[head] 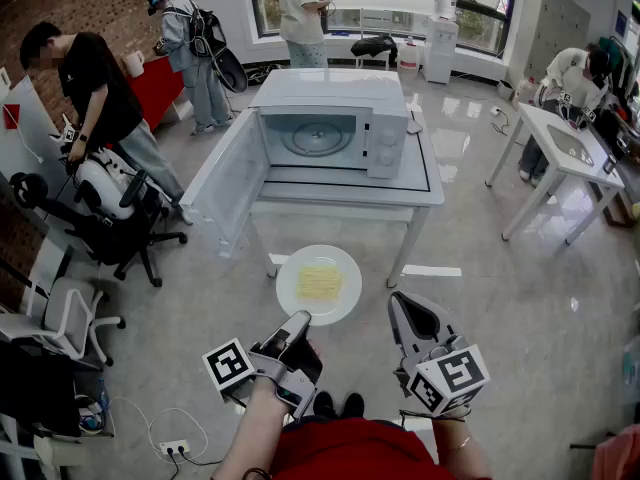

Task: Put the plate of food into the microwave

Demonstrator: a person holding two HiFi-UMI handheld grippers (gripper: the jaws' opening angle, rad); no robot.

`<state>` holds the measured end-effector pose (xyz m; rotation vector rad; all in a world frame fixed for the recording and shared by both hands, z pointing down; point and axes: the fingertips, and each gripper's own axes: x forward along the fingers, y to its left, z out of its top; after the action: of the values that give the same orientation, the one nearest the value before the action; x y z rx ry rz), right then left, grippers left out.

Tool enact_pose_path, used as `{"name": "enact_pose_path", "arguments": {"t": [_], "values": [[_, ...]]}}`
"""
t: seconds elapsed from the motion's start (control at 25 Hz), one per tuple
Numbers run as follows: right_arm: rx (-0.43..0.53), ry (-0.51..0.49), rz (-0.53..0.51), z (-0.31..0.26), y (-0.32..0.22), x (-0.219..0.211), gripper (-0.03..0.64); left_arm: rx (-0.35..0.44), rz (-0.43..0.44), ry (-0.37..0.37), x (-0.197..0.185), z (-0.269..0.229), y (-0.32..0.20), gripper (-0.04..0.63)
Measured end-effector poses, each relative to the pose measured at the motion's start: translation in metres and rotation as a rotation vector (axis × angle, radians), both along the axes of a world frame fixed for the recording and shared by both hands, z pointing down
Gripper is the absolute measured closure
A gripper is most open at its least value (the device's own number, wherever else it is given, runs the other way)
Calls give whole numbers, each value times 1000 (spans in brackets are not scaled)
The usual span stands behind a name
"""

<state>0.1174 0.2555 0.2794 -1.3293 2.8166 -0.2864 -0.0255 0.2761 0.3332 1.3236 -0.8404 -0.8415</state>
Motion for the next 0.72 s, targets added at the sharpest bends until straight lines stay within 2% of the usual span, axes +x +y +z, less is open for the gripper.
{"name": "enact_pose_path", "arguments": {"t": [0.72], "values": [[-1,1,-53,2,2,4,603,-9,-21,10,10,0,-1,574]]}}
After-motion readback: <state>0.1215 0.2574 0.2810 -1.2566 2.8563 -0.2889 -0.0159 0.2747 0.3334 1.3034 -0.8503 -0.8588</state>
